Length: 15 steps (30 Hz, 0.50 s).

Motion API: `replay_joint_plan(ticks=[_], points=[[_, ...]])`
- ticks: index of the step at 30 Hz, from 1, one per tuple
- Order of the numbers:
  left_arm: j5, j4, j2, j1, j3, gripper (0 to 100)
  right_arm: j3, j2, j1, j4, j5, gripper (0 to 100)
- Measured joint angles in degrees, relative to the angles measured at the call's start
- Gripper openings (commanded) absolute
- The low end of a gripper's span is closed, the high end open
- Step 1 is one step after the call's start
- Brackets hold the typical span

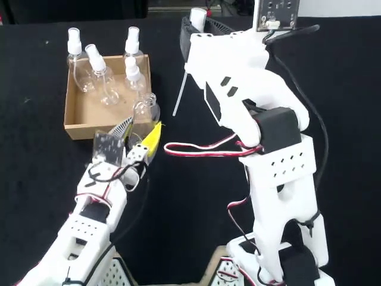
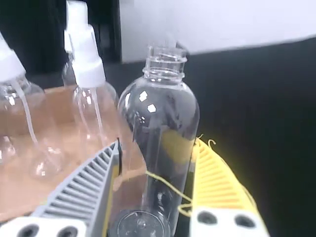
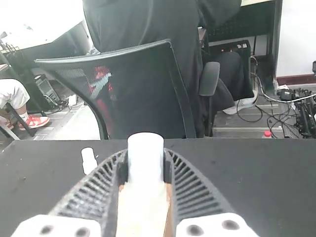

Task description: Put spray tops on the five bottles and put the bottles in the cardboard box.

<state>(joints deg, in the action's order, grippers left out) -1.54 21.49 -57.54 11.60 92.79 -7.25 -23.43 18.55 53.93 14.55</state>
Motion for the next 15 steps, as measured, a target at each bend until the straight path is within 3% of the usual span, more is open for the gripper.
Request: replay_joint_plan(ticks=[6,15], points=[[0.0,14.1,-0.1,0.0,2.5,12,0.0,0.0,3.2,0.0,0.0,1.1],[0.0,15.6,-0.1,0.0,2.6,12,1.5,-5.4,4.2,0.0,0.0,1.1]])
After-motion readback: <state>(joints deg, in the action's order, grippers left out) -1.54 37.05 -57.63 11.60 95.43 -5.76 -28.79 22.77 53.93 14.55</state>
